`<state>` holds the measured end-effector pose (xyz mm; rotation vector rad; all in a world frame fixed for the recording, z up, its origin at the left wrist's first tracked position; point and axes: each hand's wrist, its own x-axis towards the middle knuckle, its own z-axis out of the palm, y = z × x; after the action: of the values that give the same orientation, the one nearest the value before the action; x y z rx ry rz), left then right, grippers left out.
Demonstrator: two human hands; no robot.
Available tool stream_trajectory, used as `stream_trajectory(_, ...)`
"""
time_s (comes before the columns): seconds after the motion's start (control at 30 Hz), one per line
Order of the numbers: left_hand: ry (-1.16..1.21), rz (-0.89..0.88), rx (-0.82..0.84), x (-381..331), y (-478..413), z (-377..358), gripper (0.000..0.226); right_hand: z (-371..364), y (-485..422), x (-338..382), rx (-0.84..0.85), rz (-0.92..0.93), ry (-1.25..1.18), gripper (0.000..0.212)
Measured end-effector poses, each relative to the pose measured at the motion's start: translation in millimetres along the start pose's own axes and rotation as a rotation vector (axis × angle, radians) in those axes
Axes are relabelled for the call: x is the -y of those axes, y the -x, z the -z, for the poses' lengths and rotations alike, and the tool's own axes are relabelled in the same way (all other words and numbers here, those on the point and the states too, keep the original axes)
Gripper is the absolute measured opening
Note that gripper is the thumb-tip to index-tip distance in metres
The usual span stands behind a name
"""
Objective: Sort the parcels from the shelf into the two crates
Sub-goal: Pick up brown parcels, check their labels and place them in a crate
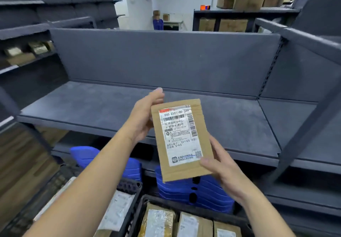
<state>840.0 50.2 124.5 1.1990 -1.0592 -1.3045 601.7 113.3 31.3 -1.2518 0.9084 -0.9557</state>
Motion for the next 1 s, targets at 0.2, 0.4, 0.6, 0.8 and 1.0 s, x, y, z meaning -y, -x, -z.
stream_trajectory(0.2, 0.158, -0.105, 0.155, 34.2, 75.7, -8.0, 0.046, -61.0, 23.5, -7.3, -0.152, 0.090, -0.124, 0.090)
stream_trajectory(0.4, 0.142, -0.087, 0.118, 48.5, 115.0, 10.6, 0.053, -83.5, 56.5, -0.2, -0.050, 0.098, -0.038, 0.097)
stream_trajectory(0.6, 0.238, -0.043, 0.066, 52.8, 131.1, 29.7, 0.061, -93.3, 74.5, 12.5, 0.017, 0.185, 0.062, 0.089)
stream_trajectory(0.8, 0.230, -0.097, 0.102, 47.6, 135.0, 51.9, 0.056, -75.4, 72.5, 4.2, -0.220, 0.483, 0.666, 0.075)
stream_trajectory(1.0, 0.193, -0.050, 0.121, 46.1, 139.8, 61.4, 0.048, -58.3, 40.3, 3.2, -0.392, 1.105, 1.341, 0.113)
